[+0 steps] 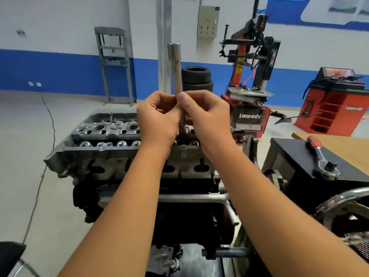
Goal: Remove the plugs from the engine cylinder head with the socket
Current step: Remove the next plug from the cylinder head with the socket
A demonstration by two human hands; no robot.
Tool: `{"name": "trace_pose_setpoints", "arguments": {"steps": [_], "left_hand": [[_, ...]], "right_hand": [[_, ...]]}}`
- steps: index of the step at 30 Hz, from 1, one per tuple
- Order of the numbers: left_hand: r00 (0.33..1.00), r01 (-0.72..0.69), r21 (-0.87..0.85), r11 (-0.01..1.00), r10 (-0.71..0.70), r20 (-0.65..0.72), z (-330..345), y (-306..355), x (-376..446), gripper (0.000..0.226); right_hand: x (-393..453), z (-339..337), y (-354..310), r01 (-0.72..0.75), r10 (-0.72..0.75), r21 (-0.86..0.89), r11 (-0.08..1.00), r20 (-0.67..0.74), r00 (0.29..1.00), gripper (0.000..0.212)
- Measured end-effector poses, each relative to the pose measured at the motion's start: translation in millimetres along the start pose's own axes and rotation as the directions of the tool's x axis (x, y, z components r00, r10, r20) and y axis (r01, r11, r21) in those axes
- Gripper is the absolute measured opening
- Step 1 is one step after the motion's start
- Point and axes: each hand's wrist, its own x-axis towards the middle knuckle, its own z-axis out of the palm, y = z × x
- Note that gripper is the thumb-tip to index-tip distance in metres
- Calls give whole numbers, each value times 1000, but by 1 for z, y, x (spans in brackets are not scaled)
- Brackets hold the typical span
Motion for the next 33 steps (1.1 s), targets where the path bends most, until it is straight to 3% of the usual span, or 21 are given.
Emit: {"name": "trace_pose_setpoints", "arguments": {"steps": [3,6,8,11,14,19,25,33], "left_hand": [[999,-13,89,996,9,40,1,-6,-1,4],[993,-36,135,990,20,113,1,-6,-2,16],[979,25,109,994,-46,198,0,-2,-2,24],[926,128,57,990,-140,350,-7,0,4,32],[888,72,132,989,-124,443,-24,1,15,30],[886,21,193,981,-107,450,-41,3,24,27],[916,-1,147,989,-58,397,-39,5,20,38],[847,-27,96,995,-28,530,-37,6,18,31]], "right_hand": [[0,-3,7,-13,14,61,998,-22,1000,17],[4,-6,9,-47,51,111,993,-26,998,23],[9,-4,9,-99,103,136,986,-21,994,26],[17,-2,8,-108,108,92,990,-3,994,23],[21,1,6,-3,6,-41,999,66,998,15],[20,10,4,-1,6,-32,999,138,990,17],[15,8,6,-65,49,273,960,65,997,25],[13,4,5,80,-90,193,978,48,995,18]]}}
